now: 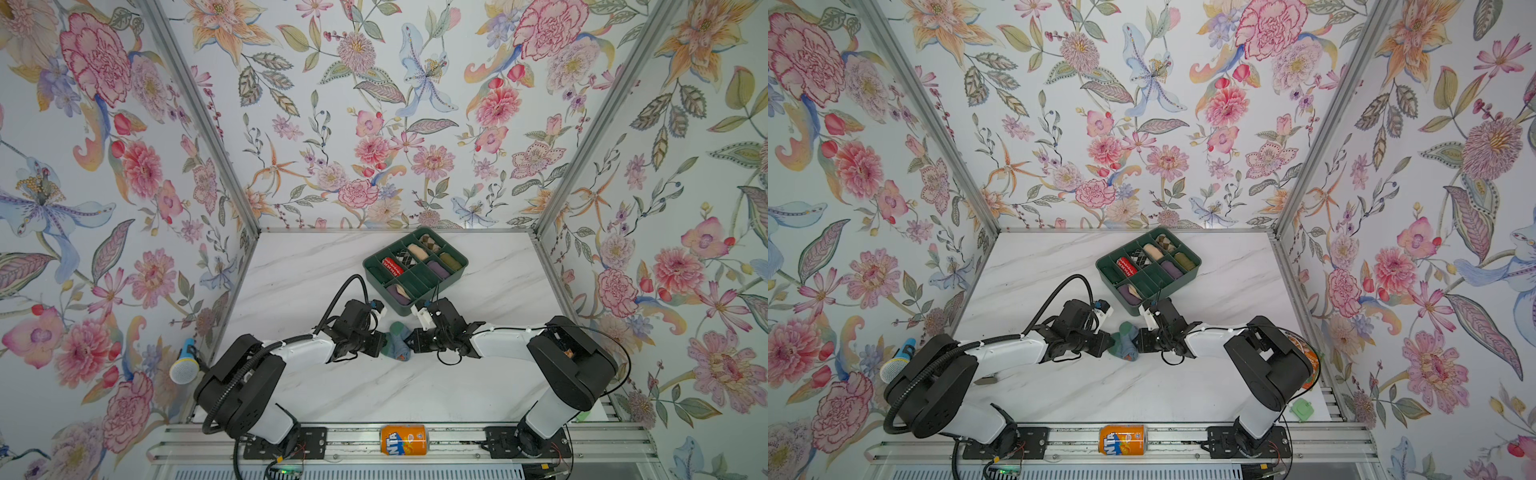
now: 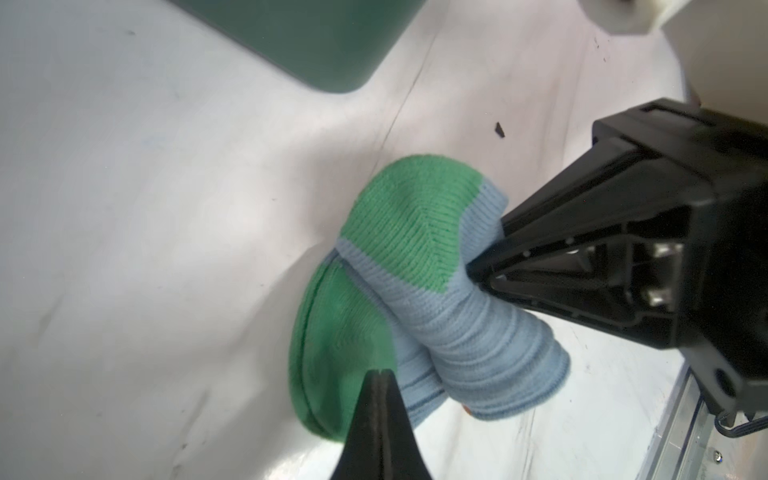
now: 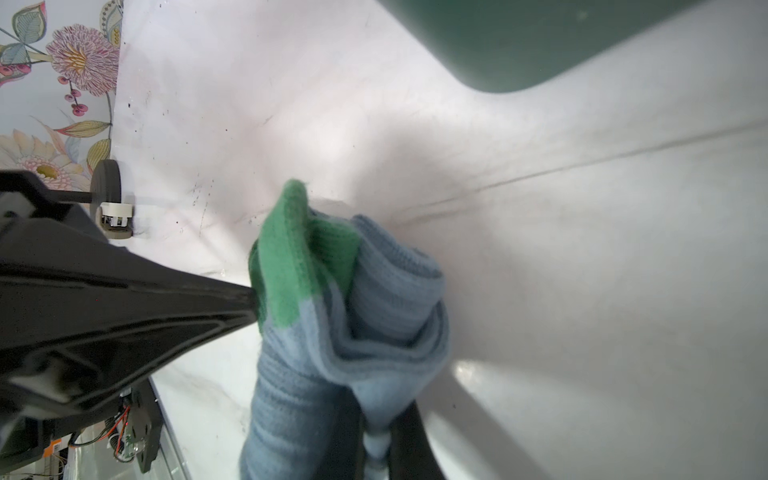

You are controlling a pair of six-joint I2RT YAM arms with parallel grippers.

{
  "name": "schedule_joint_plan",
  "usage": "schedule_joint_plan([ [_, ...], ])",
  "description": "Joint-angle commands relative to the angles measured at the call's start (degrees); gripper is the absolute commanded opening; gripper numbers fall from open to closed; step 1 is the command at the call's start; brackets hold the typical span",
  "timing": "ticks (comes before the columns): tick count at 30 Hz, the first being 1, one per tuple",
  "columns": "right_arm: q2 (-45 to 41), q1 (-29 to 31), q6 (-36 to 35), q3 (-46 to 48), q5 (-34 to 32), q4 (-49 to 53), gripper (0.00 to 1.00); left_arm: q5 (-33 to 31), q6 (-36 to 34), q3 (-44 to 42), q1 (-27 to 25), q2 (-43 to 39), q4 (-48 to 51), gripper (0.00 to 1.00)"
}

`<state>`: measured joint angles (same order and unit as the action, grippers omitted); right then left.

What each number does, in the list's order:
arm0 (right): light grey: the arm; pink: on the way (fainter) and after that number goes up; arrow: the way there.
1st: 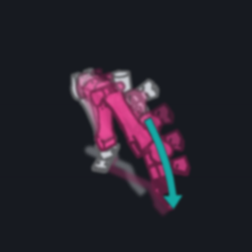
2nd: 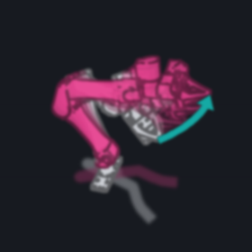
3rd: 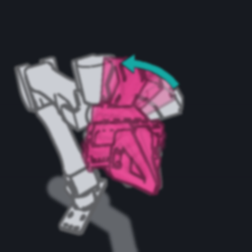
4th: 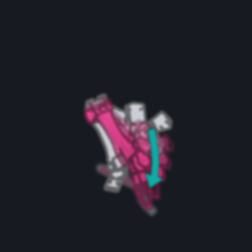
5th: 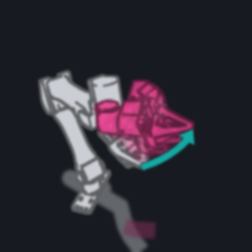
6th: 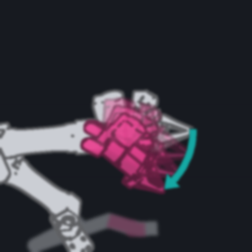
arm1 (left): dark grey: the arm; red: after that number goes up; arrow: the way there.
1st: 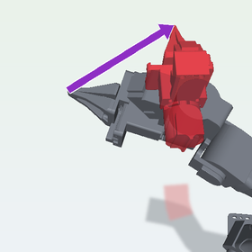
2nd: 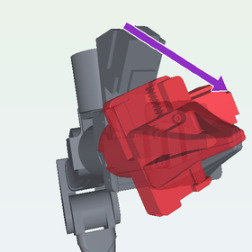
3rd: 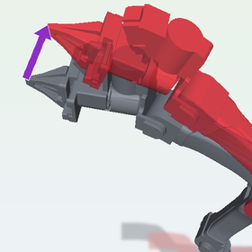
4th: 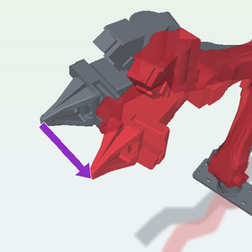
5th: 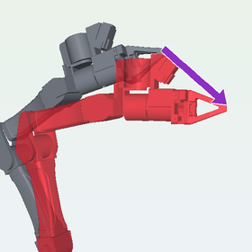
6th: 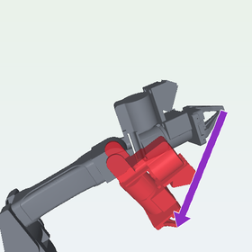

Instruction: Roll the socks

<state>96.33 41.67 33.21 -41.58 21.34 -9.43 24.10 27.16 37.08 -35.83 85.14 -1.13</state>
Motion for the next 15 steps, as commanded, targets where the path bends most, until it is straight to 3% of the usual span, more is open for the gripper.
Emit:
schedule_joint_plan([
  [1, 1.05, 0.69, -1.50, 0.29, -3.71, 7.93, 0.00, -2.16, -1.51, 1.65, 0.59, -2.68, 3.25, 0.02],
  [15, 0.90, 1.18, -1.39, -0.87, -3.74, 9.16, 0.00, 0.80, 1.61, 7.57, -5.76, 2.25, -2.97, 0.01],
])
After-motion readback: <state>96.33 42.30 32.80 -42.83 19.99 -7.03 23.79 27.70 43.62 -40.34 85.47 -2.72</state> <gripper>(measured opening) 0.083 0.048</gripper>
